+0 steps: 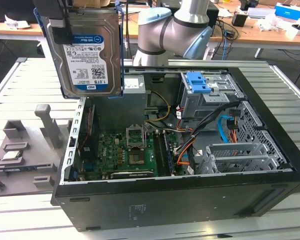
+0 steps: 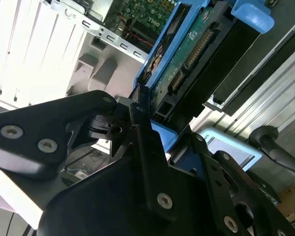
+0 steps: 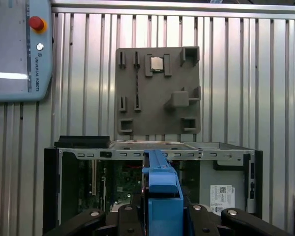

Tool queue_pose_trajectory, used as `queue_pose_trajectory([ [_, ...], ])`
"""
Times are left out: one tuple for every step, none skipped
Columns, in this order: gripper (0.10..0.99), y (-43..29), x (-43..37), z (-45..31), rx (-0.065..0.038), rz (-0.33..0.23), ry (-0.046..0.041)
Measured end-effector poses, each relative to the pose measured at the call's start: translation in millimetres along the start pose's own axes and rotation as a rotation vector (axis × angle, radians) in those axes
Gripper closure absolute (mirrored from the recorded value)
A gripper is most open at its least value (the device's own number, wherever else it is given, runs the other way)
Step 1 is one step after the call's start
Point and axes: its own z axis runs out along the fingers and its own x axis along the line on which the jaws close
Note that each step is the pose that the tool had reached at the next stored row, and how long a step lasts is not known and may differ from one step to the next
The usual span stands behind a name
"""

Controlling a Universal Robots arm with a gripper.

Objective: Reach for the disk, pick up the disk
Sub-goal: 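Pick up the disk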

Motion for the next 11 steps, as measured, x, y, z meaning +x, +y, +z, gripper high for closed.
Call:
queue_pose_trajectory([
  [0.718,0.0,1.2,0.0,0.000,0.000,0.0000],
  [0.718,0.0,2.8,0.0,0.000,0.000,-0.0001],
  [0.718,0.0,4.6,0.0,0.000,0.000,0.0000],
  [0.718,0.0,5.5,0.0,0.000,0.000,0.0000],
  [0.718,0.0,6.5,0.1,0.000,0.000,-0.0001],
  [0.718,0.0,8.1,0.0,0.000,0.000,0.0000],
  [0.718,0.0,9.1,0.0,0.000,0.000,0.0000],
  [0.718,0.0,10.2,0.0,0.000,0.000,-0.0001],
  [0.718,0.0,11.1,0.0,0.000,0.000,0.0000],
  [0.718,0.0,12.0,0.1,0.000,0.000,0.0000],
  [0.718,0.0,13.0,0.1,0.000,0.000,0.0000],
])
